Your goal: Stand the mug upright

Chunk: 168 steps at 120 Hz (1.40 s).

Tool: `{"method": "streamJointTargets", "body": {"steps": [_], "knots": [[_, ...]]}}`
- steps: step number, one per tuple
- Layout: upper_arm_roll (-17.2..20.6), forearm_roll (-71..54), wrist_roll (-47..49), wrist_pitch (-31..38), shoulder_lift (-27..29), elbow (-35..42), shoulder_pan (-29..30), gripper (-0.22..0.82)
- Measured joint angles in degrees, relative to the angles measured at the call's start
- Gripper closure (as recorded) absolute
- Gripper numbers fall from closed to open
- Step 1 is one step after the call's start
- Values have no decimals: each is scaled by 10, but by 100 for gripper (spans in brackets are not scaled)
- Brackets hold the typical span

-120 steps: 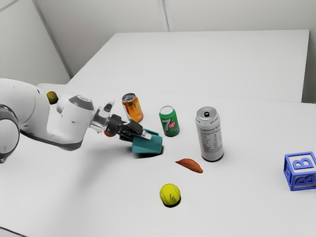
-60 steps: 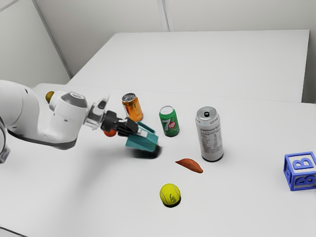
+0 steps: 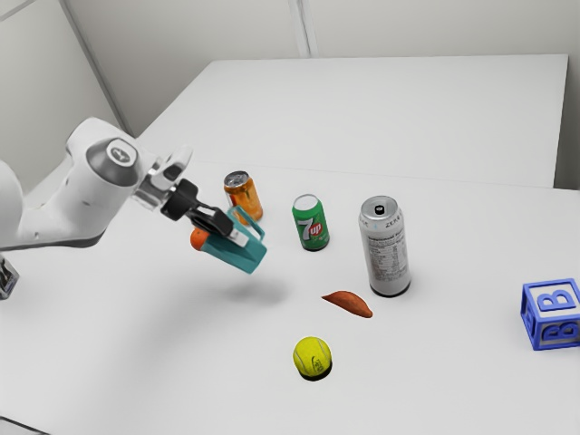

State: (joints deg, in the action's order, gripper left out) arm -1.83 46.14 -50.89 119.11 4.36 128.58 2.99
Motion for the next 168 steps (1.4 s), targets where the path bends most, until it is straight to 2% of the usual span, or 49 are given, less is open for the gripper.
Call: {"method": "streamJointTargets", "body": {"steps": [30, 68, 116, 144, 168], "knots": [[5, -196, 110, -16, 33, -1, -10, 74], [16, -373, 254, -13, 51, 12, -24, 74], [21, -481, 404, 77, 79, 87, -36, 77], [22, -521, 468, 140, 71, 109, -36, 78], [22, -530, 508, 164, 50, 111, -36, 78]]}}
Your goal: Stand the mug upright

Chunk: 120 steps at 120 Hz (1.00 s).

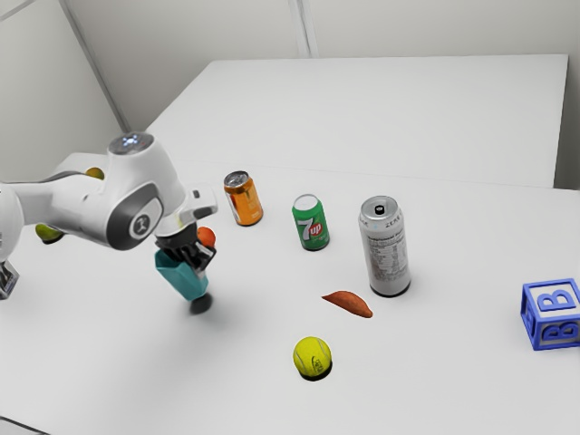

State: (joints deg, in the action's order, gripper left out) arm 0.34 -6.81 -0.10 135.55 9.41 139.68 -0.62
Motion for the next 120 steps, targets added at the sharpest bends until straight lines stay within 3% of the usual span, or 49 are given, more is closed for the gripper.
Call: {"method": "streamJointTargets", "body": {"steps": [120], "knots": [[0, -3, 92, 22, -60, -1, -3, 77]]}}
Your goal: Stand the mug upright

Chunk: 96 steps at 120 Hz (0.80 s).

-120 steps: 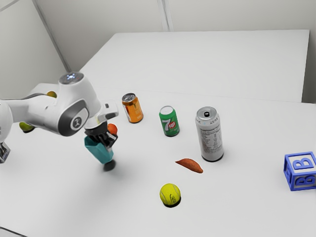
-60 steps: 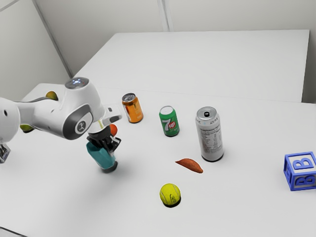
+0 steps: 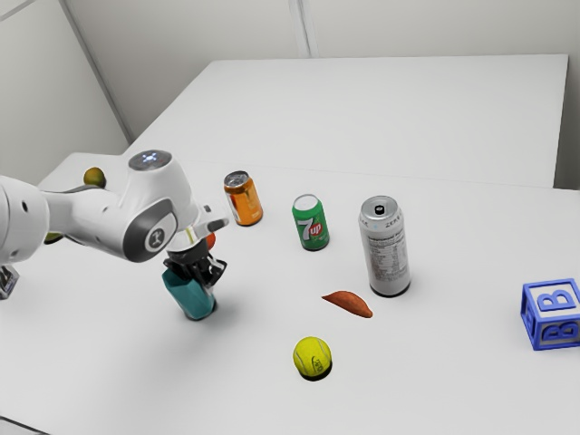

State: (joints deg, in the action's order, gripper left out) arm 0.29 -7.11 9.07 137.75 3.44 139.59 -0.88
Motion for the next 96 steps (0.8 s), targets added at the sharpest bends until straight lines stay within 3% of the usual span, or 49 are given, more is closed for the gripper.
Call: {"method": "streamJointTargets", "body": {"steps": [61, 96], "knots": [[1, 17, 0, 2, 36, -1, -5, 21], [2, 20, -2, -21, 86, -8, -9, 7]]}}
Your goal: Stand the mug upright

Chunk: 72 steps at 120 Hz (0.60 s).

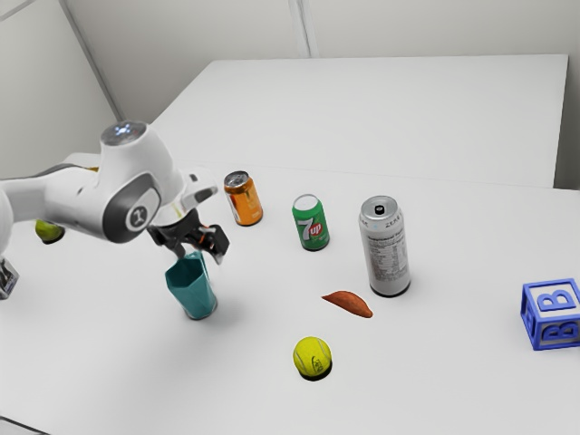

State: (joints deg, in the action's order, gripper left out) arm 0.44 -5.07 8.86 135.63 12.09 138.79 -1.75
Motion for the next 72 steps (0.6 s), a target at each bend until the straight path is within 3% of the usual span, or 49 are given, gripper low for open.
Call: {"method": "streamJointTargets", "body": {"steps": [15, 72], "knots": [[2, 17, -1, -42, 9, -33, -2, 5], [12, 57, -5, -304, -22, -275, -1, 2]]}}
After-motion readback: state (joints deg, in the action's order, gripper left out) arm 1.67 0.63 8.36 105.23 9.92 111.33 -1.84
